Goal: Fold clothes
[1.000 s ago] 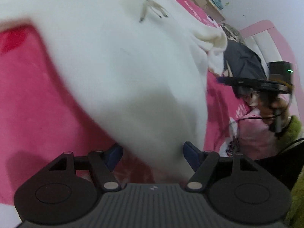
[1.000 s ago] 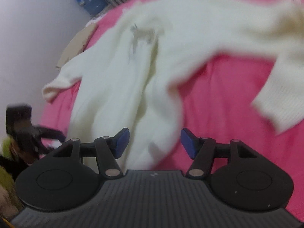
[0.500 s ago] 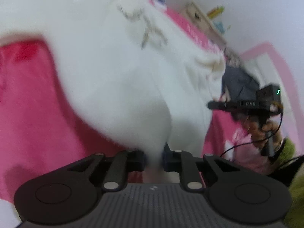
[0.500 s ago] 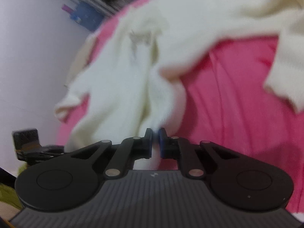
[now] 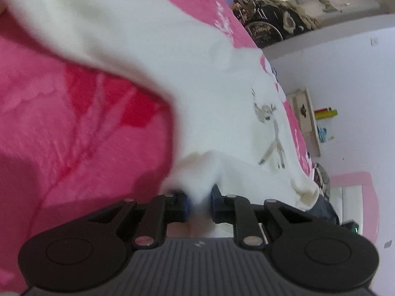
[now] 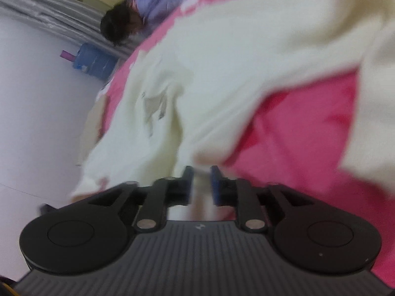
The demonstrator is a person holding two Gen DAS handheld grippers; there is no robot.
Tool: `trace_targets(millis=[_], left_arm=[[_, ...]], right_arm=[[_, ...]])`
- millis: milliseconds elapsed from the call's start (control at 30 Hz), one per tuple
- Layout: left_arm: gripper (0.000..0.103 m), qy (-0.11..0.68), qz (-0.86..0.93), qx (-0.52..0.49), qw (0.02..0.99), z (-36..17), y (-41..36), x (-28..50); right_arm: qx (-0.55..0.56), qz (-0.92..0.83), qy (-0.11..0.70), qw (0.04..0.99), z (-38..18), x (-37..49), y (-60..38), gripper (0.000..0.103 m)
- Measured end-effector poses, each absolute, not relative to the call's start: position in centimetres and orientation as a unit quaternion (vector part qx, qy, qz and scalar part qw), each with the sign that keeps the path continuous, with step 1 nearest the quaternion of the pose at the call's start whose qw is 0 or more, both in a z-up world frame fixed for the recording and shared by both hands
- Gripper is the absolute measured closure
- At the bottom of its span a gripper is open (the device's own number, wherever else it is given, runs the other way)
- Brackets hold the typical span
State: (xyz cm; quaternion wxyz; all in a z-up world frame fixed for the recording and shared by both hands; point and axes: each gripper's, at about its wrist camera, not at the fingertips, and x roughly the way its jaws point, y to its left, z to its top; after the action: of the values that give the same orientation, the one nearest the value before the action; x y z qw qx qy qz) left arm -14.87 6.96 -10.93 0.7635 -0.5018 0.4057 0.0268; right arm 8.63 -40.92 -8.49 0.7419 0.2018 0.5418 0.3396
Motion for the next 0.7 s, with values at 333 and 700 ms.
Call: trace_targets(millis=[333, 700], left_arm=[[0.081, 0.398, 0.016, -0.536, 0.744, -12.4, 7.7, -15.3], [0.033, 0.421, -0.023, -0.466, 0.778, -10.1, 5.7, -17.1]], right_arm=[[0.129, 0.55, 0.611, 0.554, -9.6, 2.8, -39.5, 0.029], [0.268, 0.408, 0.642, 0.592, -13.8, 4.3, -43.9, 0.024]])
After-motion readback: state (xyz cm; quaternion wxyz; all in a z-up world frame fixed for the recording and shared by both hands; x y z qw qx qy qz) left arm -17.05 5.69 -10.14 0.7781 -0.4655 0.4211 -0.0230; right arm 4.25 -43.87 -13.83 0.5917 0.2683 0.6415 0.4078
